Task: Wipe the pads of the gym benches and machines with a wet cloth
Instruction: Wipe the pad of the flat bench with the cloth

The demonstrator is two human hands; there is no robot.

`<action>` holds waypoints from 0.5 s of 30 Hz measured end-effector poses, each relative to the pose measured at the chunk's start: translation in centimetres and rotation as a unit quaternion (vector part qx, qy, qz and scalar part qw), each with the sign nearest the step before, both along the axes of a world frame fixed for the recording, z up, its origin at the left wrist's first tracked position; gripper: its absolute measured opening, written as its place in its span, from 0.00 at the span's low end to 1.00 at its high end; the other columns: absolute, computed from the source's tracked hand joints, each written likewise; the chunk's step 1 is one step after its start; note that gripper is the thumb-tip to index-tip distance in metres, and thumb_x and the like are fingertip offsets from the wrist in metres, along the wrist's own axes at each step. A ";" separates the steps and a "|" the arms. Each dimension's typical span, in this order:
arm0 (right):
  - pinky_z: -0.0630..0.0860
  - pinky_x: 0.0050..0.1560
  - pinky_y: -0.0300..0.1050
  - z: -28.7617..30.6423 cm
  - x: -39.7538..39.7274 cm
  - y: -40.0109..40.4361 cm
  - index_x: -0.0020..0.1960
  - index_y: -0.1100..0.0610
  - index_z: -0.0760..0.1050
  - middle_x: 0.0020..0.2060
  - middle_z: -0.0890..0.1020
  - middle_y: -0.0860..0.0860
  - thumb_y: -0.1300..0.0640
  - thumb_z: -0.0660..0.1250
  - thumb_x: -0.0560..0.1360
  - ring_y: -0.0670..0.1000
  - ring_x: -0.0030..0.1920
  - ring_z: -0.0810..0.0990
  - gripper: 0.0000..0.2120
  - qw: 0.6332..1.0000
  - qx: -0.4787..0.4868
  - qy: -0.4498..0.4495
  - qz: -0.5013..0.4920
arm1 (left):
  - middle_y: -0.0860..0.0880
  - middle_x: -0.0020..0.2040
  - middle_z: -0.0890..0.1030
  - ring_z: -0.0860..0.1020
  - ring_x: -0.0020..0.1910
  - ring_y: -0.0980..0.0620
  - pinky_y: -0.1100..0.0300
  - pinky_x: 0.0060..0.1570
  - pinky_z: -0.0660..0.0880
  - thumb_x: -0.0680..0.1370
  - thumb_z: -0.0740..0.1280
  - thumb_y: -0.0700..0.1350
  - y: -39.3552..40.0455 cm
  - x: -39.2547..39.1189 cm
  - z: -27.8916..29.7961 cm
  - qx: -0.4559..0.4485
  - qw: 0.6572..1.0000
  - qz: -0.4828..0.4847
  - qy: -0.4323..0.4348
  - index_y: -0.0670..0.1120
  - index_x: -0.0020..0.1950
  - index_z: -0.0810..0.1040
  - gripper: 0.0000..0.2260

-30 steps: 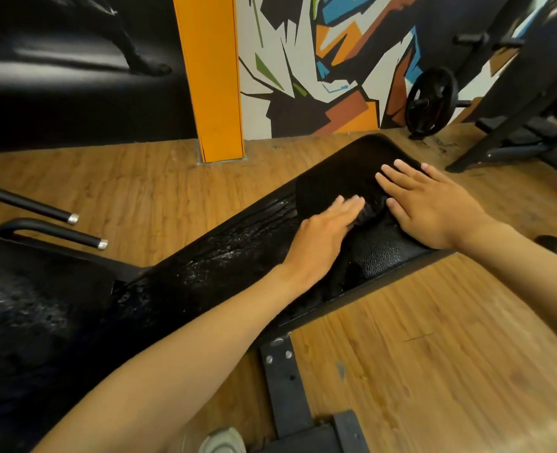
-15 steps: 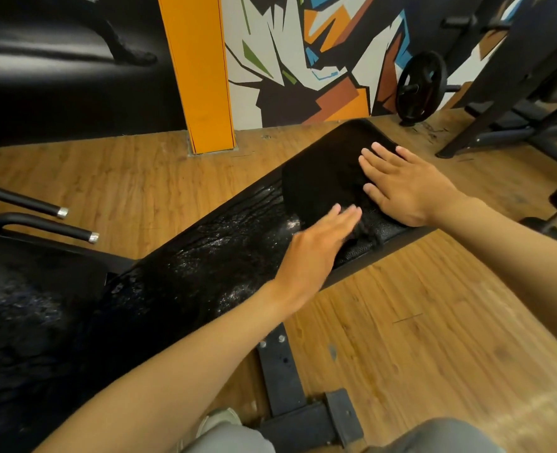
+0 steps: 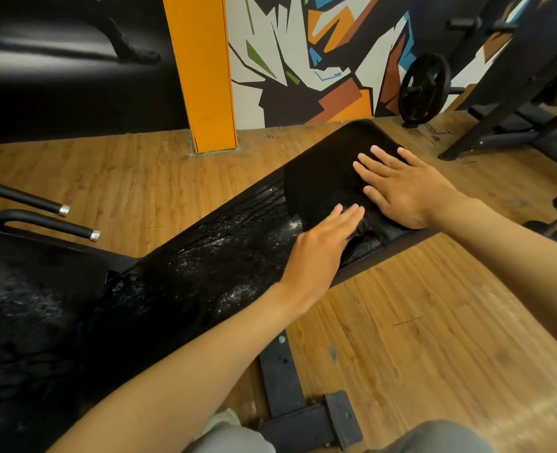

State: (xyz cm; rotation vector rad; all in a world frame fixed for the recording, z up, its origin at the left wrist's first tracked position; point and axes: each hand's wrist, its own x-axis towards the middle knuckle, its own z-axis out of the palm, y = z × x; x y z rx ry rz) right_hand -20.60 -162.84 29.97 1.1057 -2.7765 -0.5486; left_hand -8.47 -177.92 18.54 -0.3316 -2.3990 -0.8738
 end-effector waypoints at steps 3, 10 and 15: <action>0.37 0.80 0.54 -0.1 -0.2 -0.2 0.83 0.49 0.43 0.83 0.45 0.48 0.44 0.40 0.85 0.50 0.82 0.38 0.28 1.000 0.003 -0.012 -0.018 | 0.53 0.79 0.69 0.62 0.79 0.55 0.57 0.73 0.70 0.81 0.67 0.33 -0.4 2.2 -1.0 -0.013 1.000 -0.025 0.002 0.49 0.81 0.65 0.30; 0.41 0.81 0.58 -2.0 0.6 -1.9 0.84 0.52 0.42 0.83 0.46 0.51 0.37 0.27 0.77 0.54 0.82 0.41 0.38 0.997 -0.007 0.038 -0.069 | 0.40 0.71 0.77 0.76 0.71 0.41 0.40 0.65 0.76 0.85 0.61 0.37 -5.0 -9.0 0.6 0.065 0.987 0.129 -0.074 0.46 0.78 0.70 0.21; 0.45 0.81 0.60 -2.5 0.6 -1.7 0.84 0.53 0.47 0.83 0.51 0.52 0.36 0.27 0.75 0.55 0.83 0.45 0.41 0.996 -0.021 0.061 -0.063 | 0.37 0.64 0.80 0.79 0.63 0.38 0.43 0.62 0.77 0.84 0.61 0.35 -7.1 -12.4 1.9 0.083 0.971 0.202 -0.098 0.41 0.75 0.73 0.19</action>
